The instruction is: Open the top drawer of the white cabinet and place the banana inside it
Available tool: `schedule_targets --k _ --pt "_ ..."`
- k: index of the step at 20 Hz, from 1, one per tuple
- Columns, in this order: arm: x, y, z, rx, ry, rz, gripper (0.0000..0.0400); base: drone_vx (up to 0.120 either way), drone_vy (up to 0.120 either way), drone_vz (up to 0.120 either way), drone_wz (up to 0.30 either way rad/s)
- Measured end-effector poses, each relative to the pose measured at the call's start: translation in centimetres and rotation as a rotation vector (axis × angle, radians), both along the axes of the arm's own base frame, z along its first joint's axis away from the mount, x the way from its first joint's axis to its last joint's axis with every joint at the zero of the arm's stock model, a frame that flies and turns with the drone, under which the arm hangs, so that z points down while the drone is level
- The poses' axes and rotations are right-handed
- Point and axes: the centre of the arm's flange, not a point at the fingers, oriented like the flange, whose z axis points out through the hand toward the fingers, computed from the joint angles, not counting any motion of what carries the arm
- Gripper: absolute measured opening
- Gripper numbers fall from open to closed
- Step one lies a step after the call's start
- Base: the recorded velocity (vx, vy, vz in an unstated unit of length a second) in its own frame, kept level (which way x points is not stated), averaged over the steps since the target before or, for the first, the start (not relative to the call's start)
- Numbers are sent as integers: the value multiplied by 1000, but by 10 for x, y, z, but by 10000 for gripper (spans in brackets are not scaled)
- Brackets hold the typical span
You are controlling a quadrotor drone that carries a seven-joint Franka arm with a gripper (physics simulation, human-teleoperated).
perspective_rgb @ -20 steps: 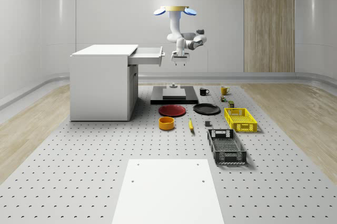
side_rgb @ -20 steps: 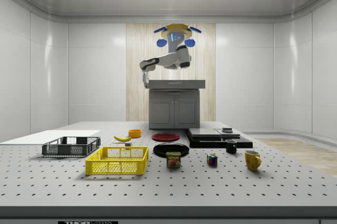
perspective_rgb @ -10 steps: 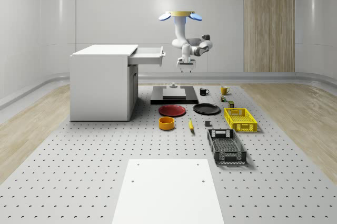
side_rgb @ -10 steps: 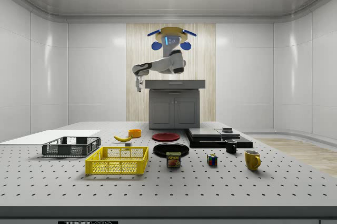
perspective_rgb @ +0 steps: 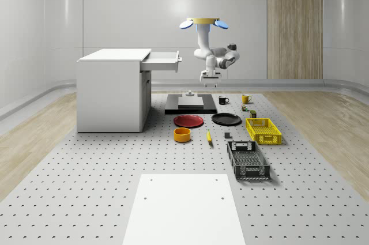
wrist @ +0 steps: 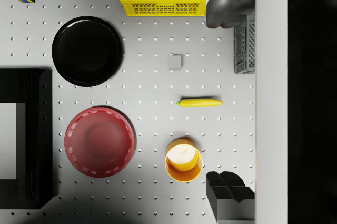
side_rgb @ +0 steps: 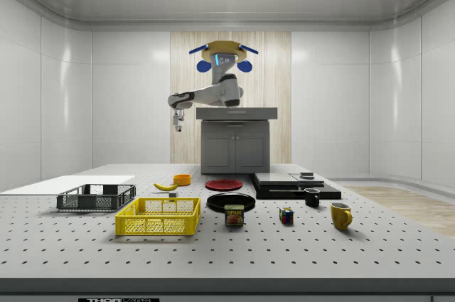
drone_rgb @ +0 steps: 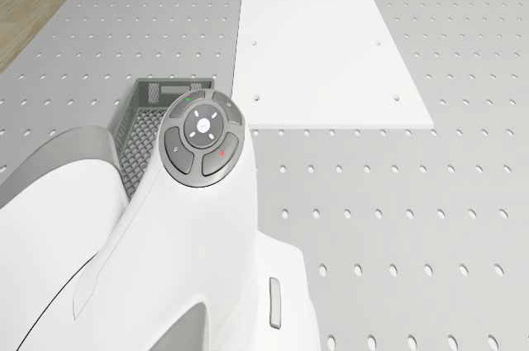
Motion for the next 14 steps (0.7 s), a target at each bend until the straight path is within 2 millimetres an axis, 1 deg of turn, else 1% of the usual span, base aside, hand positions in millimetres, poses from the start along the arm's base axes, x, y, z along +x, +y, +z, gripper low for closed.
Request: schedule_targets --k 2,7,9,14 --pt "0 0 0 0 0 0 400 120 120 -120 0" --pt "0 0 0 0 0 0 400 120 0 -16 0" --pt "0 0 0 0 0 0 400 120 0 -120 0" --pt "0 0 0 0 0 0 400 0 0 -120 0"
